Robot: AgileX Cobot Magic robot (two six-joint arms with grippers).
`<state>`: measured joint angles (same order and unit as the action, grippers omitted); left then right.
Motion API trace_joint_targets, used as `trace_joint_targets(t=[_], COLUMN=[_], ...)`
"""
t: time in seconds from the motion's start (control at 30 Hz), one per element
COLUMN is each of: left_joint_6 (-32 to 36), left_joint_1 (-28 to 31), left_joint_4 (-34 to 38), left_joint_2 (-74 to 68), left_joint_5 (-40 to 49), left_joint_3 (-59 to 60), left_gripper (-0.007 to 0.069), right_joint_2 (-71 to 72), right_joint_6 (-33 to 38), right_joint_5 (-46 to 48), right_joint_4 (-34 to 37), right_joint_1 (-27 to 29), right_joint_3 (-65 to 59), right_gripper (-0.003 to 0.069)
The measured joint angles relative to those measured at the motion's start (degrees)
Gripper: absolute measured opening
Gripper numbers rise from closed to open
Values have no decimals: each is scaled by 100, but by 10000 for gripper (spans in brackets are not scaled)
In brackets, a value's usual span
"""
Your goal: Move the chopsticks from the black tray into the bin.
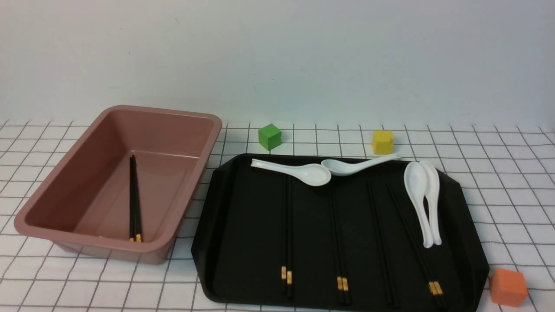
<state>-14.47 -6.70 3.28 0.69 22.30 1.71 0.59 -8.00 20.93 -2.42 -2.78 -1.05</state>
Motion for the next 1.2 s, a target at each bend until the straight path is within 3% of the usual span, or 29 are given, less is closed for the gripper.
trace_joint_targets(t=[1.2], left_joint_6=[0], left_joint_1=[0], left_joint_4=[0], left_joint_2=[0], left_joint_5=[14], left_joint_3=[0], left_gripper=[0], right_joint_2=[0], right_joint_6=[0], right_joint_5=[0], right_joint_4=[0], right_joint_1=[0], right_joint_3=[0], right_gripper=[240])
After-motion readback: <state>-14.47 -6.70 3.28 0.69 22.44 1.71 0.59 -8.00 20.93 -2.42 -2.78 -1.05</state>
